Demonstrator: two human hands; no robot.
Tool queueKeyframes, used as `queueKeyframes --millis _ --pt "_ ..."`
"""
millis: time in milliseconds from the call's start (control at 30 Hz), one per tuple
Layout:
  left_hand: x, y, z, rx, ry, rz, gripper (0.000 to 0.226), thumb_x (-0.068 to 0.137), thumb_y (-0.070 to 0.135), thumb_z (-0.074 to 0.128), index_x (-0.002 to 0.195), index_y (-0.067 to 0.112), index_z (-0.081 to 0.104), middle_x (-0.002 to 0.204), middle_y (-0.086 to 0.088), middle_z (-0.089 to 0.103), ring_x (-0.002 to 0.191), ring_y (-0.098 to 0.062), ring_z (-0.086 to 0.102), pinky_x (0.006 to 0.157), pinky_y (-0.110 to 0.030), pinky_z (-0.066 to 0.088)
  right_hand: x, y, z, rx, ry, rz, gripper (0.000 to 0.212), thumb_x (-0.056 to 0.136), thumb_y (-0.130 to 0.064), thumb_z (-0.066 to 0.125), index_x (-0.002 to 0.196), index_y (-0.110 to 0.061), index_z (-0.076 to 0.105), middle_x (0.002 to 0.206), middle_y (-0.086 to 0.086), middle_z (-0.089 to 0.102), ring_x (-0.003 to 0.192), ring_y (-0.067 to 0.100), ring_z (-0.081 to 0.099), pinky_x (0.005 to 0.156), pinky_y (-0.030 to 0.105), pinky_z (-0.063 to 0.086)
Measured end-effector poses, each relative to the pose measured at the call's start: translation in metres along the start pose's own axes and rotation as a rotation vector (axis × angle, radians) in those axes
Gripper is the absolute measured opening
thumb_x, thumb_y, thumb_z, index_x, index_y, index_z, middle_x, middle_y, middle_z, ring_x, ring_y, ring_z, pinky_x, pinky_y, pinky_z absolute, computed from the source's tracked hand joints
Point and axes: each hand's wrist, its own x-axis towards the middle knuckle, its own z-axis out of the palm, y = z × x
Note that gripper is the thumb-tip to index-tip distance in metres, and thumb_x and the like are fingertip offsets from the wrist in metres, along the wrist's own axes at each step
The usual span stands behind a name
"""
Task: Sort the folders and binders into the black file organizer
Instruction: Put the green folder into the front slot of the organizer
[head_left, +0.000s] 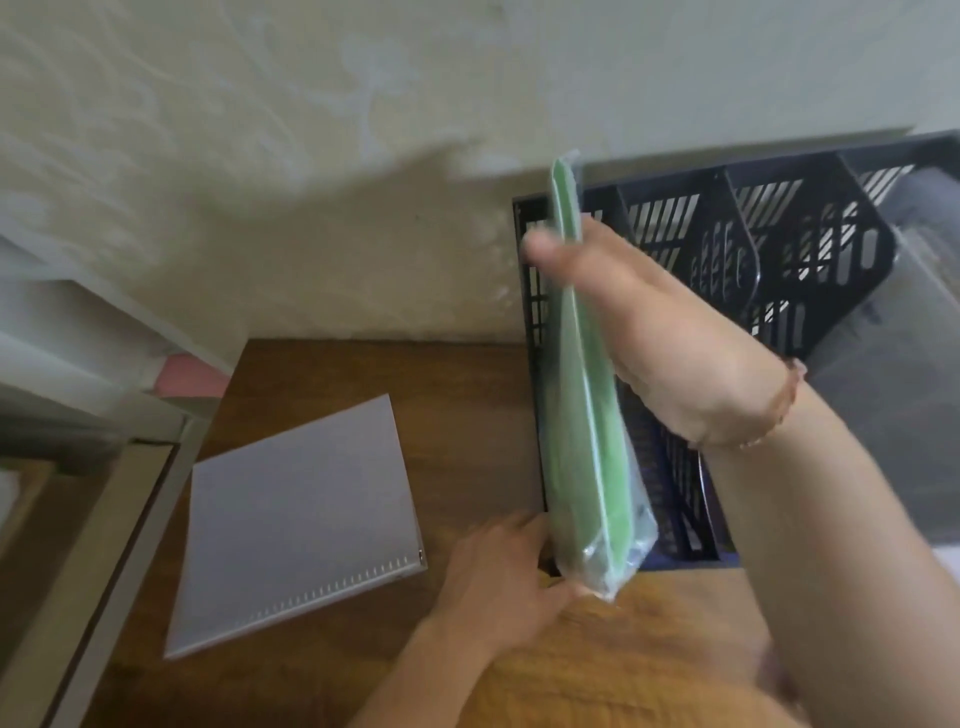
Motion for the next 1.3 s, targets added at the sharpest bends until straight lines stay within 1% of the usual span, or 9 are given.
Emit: queueKeyframes --millis 200,300,367,467,633,867,1000,1100,1300 --pt "0.018 -0.019 0.019 -0.057 0.034 0.027 0.076 0.045 0.078 0.073 0.103 0.076 0.024 0.098 0.048 0.046 0.089 0.015 0.052 0.078 -0.016 0.046 0.008 0.011 0.007 -0.242 0.015 0.056 0.071 0.076 -0.033 0.041 0.145 -0.03 0.027 0.058 -0.008 0.044 0.04 0.005 0.042 0.043 0.02 0.033" --pt "0.021 -0.026 0.024 -0.047 0.059 0.091 0.103 0.045 0.076 0.075 0.131 0.065 0.02 0.123 0.045 0.04 0.101 0.01 0.049 0.085 -0.021 0.045 0.008 0.008 0.014 -0.143 0.032 0.025 0.052 0.074 -0.029 0.039 0.125 -0.032 0.049 0.063 0.001 0.05 0.055 0.011 0.048 0.048 0.029 0.044" --pt "0.023 -0.029 0.025 -0.056 0.057 0.109 0.106 0.048 0.074 0.076 0.137 0.059 0.021 0.13 0.039 0.042 0.108 0.006 0.049 0.089 -0.024 0.047 0.006 0.011 0.017 -0.131 0.019 0.029 0.055 0.077 -0.033 0.043 0.132 -0.028 0.047 0.103 0.018 0.062 0.088 0.023 0.06 0.078 0.055 0.052" --pt "0.021 -0.032 0.024 -0.067 0.067 0.122 0.088 0.055 0.072 0.073 0.131 0.056 0.033 0.107 0.049 0.046 0.099 0.012 0.052 0.085 -0.017 0.047 -0.014 0.022 0.013 -0.137 0.119 0.007 0.066 0.086 -0.063 0.042 0.146 -0.038 0.032 0.143 -0.01 0.048 0.132 0.01 0.043 0.108 0.05 0.037" --pt "0.017 -0.047 0.03 -0.178 0.296 0.229 0.036 0.074 0.036 0.082 0.106 0.035 0.064 0.09 0.026 0.066 0.084 0.01 0.063 0.074 -0.01 0.051 -0.106 0.109 0.018 -0.405 0.551 -0.355 0.019 0.095 -0.025 0.052 0.107 -0.021 0.066 0.105 -0.012 0.065 0.102 0.004 0.06 0.085 0.03 0.051" --pt "0.017 -0.049 0.035 -0.146 0.514 0.346 0.01 0.082 0.02 0.077 0.081 0.012 0.071 0.076 0.006 0.068 0.07 -0.011 0.064 0.066 -0.035 0.054 -0.123 0.189 0.051 -1.238 0.309 -0.204 0.014 0.076 -0.035 0.073 0.079 -0.021 0.072 0.079 -0.008 0.069 0.1 0.025 0.059 0.104 0.062 0.033" --pt "0.021 -0.045 0.034 -0.118 0.498 0.355 0.011 0.085 0.019 0.073 0.078 0.011 0.069 0.072 0.005 0.066 0.065 -0.012 0.062 0.06 -0.039 0.053 -0.11 0.184 0.062 -1.287 0.268 -0.235 0.018 0.075 -0.025 0.07 0.059 -0.02 0.063 0.059 -0.005 0.062 0.075 0.021 0.061 0.098 0.053 0.044" --pt "0.02 -0.04 0.025 -0.061 0.408 0.323 0.036 0.091 0.042 0.053 0.084 0.011 0.068 0.074 0.0 0.067 0.065 -0.015 0.063 0.06 -0.038 0.054 -0.105 0.177 0.062 -1.15 0.274 -0.065 0.019 0.073 -0.029 0.071 0.058 -0.022 0.061 0.052 -0.003 0.06 0.053 0.018 0.059 0.068 0.032 0.055" --pt "0.027 -0.019 0.006 0.32 0.337 0.319 0.069 0.092 0.059 0.014 0.087 0.012 0.064 0.084 -0.011 0.07 0.077 -0.028 0.065 0.062 -0.034 0.045 -0.097 0.185 0.077 -1.127 0.287 0.084 0.055 0.086 -0.046 0.018 0.095 -0.025 0.068 0.092 -0.001 0.063 0.092 0.026 0.056 0.079 0.04 0.036"
